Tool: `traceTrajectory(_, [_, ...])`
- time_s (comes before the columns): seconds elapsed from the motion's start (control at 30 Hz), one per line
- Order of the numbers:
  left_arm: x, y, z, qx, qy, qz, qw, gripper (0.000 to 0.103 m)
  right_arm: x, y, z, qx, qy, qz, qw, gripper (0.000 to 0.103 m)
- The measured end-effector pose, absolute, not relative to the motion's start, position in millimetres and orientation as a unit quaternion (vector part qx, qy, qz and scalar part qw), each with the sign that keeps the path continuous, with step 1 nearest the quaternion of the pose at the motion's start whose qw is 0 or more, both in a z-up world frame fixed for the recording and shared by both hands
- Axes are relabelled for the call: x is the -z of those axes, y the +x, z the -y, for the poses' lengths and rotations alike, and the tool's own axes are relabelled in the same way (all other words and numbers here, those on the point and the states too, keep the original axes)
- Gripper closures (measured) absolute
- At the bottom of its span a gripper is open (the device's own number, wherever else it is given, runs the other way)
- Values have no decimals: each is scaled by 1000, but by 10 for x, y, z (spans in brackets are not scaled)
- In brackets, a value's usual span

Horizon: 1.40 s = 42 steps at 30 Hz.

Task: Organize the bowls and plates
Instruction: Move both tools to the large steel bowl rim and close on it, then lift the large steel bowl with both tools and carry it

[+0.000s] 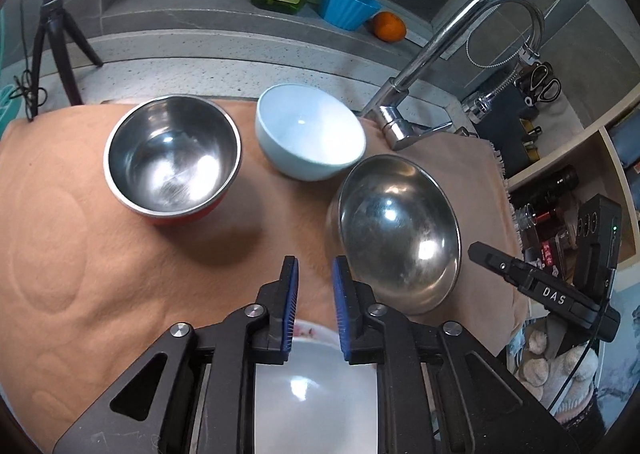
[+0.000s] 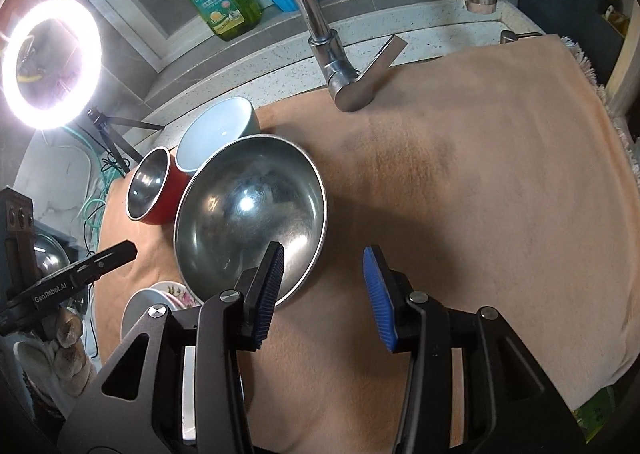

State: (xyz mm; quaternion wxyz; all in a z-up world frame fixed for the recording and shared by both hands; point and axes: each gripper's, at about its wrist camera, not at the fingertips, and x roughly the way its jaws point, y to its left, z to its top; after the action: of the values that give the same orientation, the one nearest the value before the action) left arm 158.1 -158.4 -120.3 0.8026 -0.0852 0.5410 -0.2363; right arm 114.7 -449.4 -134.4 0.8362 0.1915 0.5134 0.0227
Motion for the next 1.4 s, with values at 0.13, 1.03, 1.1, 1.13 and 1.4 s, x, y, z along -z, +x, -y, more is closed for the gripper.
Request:
traceTrajectory(0.13, [1214, 1675, 1692, 240, -84, -543, 800, 87, 1412, 1247, 4536, -29, 197, -517, 833, 60])
traceTrajectory(1.03, [1479, 1875, 1994, 244, -62, -570, 782, 95, 1725, 1498, 4592, -63, 229, -551, 800, 88])
traceTrajectory(1.1, [1476, 1870, 1994, 244, -62, -571, 782, 95, 1719, 1496, 4580, -61, 227, -551, 801, 89])
traceTrajectory(1.13, [1469, 1862, 1992, 243, -61, -570, 782, 95, 1720, 1499, 4578, -60, 228, -552, 800, 89])
traceTrajectory(1.4, [1353, 1770, 1929, 250, -69, -562, 786, 95, 1631, 1417, 4535, -56, 226, -553, 800, 90])
